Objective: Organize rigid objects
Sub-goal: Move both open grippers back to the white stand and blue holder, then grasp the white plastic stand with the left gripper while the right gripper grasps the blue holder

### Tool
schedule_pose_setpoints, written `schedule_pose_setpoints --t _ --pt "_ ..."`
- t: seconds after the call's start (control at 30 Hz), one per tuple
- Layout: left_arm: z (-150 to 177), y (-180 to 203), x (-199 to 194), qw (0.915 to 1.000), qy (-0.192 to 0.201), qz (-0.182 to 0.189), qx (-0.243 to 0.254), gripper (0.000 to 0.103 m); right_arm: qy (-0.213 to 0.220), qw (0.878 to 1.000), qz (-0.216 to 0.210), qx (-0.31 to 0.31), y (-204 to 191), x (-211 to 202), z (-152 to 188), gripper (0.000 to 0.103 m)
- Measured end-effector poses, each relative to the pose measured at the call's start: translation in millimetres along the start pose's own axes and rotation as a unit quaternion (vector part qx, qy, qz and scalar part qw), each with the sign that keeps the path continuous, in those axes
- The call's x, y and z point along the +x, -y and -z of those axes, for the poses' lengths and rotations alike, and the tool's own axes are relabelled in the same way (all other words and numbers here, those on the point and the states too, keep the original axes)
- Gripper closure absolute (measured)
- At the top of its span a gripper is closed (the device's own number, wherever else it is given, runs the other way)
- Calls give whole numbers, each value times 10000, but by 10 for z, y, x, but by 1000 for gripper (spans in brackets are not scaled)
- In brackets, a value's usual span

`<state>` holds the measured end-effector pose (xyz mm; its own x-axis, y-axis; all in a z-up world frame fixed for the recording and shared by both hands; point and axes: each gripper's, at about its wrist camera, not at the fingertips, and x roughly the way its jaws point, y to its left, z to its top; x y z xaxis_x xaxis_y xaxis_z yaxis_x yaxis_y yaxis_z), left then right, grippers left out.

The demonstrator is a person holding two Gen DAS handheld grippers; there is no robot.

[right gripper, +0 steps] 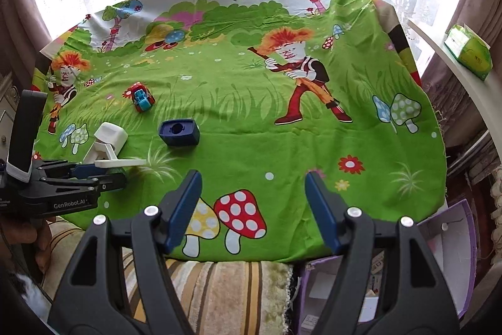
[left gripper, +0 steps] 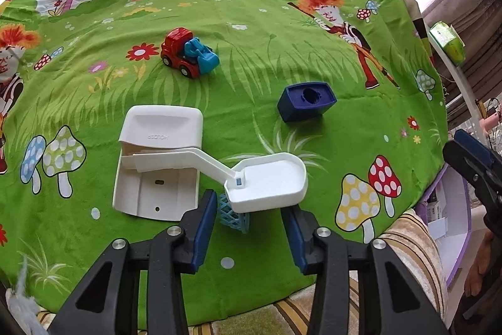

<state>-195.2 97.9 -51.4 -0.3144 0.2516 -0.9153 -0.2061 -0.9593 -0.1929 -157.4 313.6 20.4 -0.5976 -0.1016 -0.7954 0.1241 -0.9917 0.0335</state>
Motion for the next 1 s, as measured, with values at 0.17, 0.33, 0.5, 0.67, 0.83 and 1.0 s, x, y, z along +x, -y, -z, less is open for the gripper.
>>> schedule_pose_setpoints --t 0.17,0.33,0.5,0.67,0.83,1.0 --pt "-37 -38 95 9999 -15 107 -67 84 -89 9997 -155 -171 -229 196 -127 30" --pt "4 -52 -51 9992 365 97 -108 85 -215 9991 -262 -245 -396 395 -213 30" --pt "73 -35 -307 9951 971 -146 -72 85 -357 9984 -349 -267 -513 571 -256 30" --pt "94 -71 -460 9889 1391 -507 -147 85 -527 9973 -400 -322 -659 780 -288 30" --pt "108 -115 -446 9850 1445 -913 -240 85 -651 9963 -409 -393 -828 977 -334 30" --pt "117 -259 -431 9806 1424 -1215 -580 85 -767 9956 -298 -454 -911 1150 -342 30"
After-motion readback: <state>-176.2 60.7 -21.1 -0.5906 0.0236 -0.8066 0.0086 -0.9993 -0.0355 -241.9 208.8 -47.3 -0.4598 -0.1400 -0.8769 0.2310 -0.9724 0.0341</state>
